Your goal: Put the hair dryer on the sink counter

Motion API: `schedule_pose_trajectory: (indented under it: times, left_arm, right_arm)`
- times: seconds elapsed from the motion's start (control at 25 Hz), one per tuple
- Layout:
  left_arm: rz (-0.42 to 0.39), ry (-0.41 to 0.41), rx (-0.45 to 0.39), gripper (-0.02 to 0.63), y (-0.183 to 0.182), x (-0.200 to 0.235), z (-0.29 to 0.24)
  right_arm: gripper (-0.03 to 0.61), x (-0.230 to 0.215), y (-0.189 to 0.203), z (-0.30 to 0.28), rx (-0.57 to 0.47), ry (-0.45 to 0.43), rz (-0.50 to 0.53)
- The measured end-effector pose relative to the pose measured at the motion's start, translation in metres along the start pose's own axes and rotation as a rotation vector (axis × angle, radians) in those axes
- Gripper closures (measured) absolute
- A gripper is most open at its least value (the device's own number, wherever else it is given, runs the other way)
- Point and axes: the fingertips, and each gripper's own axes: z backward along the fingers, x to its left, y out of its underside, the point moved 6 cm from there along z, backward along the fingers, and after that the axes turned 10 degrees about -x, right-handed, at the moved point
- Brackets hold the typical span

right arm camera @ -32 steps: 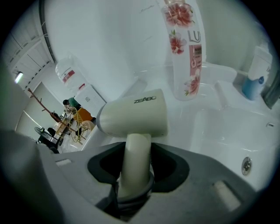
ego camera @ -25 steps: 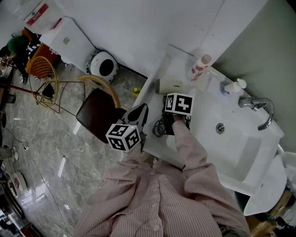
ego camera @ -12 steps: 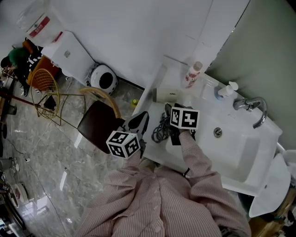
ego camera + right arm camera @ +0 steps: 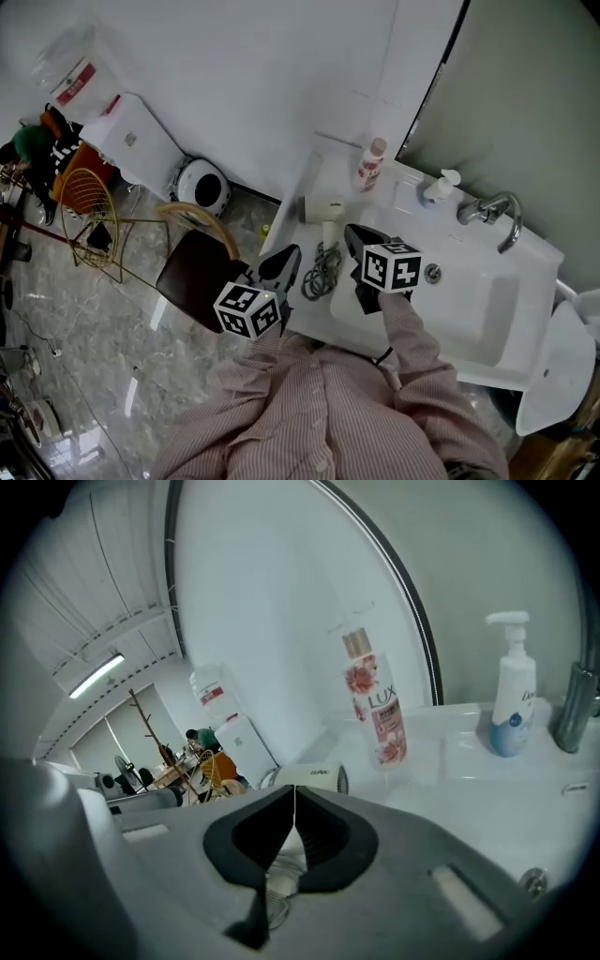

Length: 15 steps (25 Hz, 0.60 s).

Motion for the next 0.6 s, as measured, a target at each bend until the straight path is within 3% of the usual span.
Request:
schedule_pose_trajectory:
  times: [0.6]
  left_arm:
    - [-0.143,0.002,-0.142,0.617,-0.042,-0.014,0.022]
  right_arm:
    - [0.572,0.03,-0.041,0.066,-0.298,-0.163,0.016]
